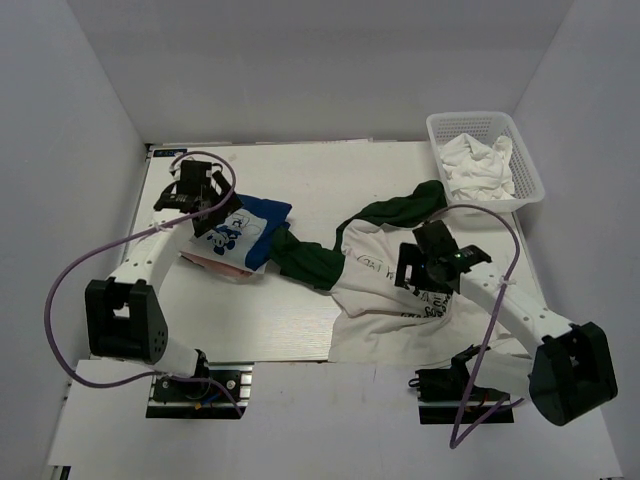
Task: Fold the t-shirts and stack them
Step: Move the tshirt to the center of the board, then put the neatly folded tshirt into the corner of the board with the left arm
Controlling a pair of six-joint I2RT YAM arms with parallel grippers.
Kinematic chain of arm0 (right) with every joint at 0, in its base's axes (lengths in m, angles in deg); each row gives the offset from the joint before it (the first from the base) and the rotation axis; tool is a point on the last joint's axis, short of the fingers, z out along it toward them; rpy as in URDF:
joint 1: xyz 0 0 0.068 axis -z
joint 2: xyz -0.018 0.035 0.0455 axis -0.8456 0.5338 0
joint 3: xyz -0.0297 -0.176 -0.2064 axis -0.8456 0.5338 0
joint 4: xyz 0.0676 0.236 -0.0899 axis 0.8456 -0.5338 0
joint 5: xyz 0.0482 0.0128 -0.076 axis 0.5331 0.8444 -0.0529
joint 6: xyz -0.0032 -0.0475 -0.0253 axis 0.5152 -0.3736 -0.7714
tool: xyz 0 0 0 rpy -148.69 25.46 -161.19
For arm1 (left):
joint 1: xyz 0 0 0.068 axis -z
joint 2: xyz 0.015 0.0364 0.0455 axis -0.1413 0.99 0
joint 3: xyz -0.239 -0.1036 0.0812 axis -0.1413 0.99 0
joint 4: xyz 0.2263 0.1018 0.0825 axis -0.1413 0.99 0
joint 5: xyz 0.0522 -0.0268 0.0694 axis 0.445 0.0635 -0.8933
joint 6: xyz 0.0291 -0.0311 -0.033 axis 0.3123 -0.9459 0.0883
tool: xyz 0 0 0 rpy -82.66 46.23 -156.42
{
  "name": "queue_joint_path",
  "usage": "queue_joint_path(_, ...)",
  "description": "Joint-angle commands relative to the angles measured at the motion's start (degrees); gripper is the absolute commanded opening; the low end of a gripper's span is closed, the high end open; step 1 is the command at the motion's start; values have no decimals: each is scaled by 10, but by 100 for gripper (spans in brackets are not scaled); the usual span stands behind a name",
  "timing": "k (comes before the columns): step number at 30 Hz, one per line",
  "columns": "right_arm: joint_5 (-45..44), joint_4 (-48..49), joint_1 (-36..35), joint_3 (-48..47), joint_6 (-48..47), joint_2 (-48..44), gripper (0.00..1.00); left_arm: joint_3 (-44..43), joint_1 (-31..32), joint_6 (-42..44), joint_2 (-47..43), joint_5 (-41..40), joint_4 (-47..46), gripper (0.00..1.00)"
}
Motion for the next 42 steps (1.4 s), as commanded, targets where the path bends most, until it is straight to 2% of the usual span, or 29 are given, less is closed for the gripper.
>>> queue_joint_path(1,82,96,-2,-34,-68,-37,90,-13,3,25,18,41,-18,100)
queue_joint_path(4,132,151,-3,-28,-81,-49,90,4,3,25,56,28,-12,100)
queue_joint_path(10,81,182,-2,-20,-77,-48,90,-2,-10,16,147,-25,25,100)
queue_joint_path(14,72,195,-1,-22,-76,-34,90,-65,-22,16,249,-44,67,100)
queue_joint_path(19,50,219,-1,-21,-62,-24,90,-178,-74,16,357,-93,110,100)
queue_joint_path(24,30,247,0,-12,-55,-24,90,-328,-109,11,472,-139,140,100)
queue_joint_path(27,34,260,-1,-8,-57,-21,90,-420,-121,59,536,-155,129,100)
queue_joint_path(28,34,264,0,-4,-57,-18,90,-476,-133,66,553,-168,134,100)
queue_joint_path(31,32,272,1,-5,-66,-10,90,-552,-146,94,597,-194,123,100)
queue_joint_path(34,21,273,0,-9,-78,-3,90,-591,-151,136,612,-181,76,100)
queue_joint_path(38,15,273,0,-10,-80,3,90,-643,-156,148,625,-164,64,100)
queue_joint_path(42,11,271,0,-17,-79,13,90,-643,-156,164,564,-122,58,100)
